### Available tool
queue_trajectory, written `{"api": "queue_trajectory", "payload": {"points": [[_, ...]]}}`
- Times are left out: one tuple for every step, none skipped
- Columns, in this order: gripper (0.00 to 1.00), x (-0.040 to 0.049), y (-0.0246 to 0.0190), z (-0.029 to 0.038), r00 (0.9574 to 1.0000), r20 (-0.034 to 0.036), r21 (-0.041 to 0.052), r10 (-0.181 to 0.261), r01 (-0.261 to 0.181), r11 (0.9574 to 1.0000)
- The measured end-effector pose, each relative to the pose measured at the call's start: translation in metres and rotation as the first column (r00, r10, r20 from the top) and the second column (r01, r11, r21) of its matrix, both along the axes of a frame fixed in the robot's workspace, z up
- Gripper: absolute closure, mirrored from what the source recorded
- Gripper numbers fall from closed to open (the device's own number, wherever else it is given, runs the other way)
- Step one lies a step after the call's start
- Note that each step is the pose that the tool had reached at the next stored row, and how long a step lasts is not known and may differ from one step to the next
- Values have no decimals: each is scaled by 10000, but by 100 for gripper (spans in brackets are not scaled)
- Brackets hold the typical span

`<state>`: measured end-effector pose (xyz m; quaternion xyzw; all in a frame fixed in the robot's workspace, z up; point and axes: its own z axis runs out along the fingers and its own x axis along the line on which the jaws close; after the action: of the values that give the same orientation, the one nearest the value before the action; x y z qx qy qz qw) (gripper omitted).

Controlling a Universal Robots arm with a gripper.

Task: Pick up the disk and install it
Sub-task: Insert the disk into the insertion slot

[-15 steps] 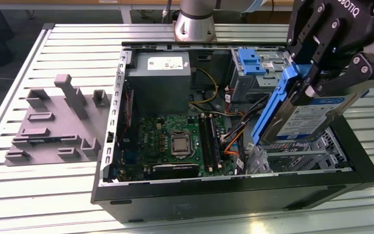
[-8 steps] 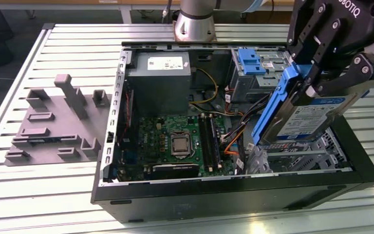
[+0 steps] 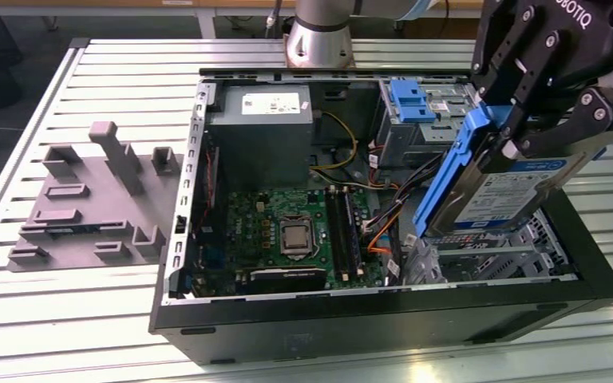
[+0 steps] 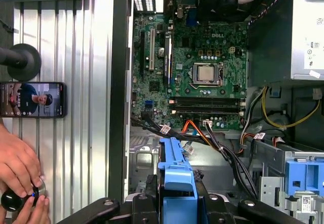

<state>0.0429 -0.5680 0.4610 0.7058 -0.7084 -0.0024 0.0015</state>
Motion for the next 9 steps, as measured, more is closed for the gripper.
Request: {"api": "queue_trajectory", "payload": {"points": [[64,14,0,-2,10000,0,0,0,0,10000],[64,34,0,-5,10000,0,1,-2,2,10000],[64,56,0,-11,10000,1,2,-1,1,10000],[64,73,0,-20,10000,0,2,-1,1,10000],[64,88,0,-32,10000,0,0,-1,1,10000],[64,104,0,-46,10000,0,1,-1,1,10000],[64,121,0,-58,10000,0,1,-1,1,10000],[64,139,0,-71,10000,0,1,-2,2,10000],[64,158,0,-82,10000,0,2,-1,1,10000]]}}
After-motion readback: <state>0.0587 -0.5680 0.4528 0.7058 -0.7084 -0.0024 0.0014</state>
